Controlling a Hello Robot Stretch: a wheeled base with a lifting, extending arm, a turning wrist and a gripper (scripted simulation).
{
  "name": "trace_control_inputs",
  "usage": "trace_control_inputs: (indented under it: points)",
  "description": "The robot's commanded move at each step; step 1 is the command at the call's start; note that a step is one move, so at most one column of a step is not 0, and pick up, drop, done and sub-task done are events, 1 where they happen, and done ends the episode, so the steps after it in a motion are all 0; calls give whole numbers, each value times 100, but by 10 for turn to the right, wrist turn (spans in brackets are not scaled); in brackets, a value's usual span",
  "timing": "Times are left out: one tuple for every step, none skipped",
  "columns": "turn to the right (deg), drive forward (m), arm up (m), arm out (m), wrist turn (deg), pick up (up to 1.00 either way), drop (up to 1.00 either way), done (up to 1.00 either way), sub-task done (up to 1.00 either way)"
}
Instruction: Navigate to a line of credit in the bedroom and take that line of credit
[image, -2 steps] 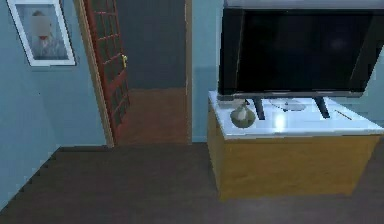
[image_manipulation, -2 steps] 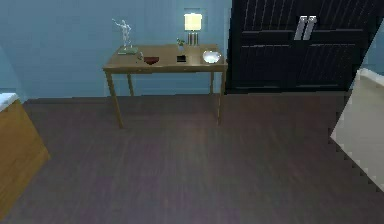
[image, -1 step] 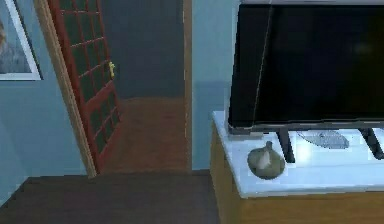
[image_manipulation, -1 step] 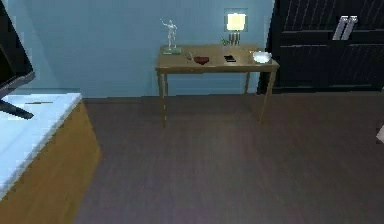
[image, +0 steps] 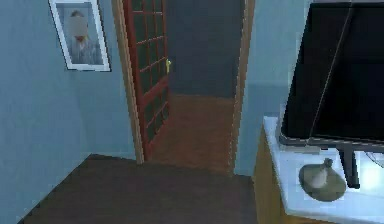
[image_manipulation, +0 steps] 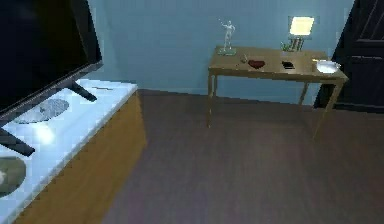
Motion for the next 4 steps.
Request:
trace_control_inputs:
  points:
    - [0,100,0,0,0,0,0,0,0]
    - [-90,0,0,0,0,0,0,0,0]
    - [0,40,0,0,0,0,0,0,0]
    - [180,0,0,0,0,0,0,0,0]
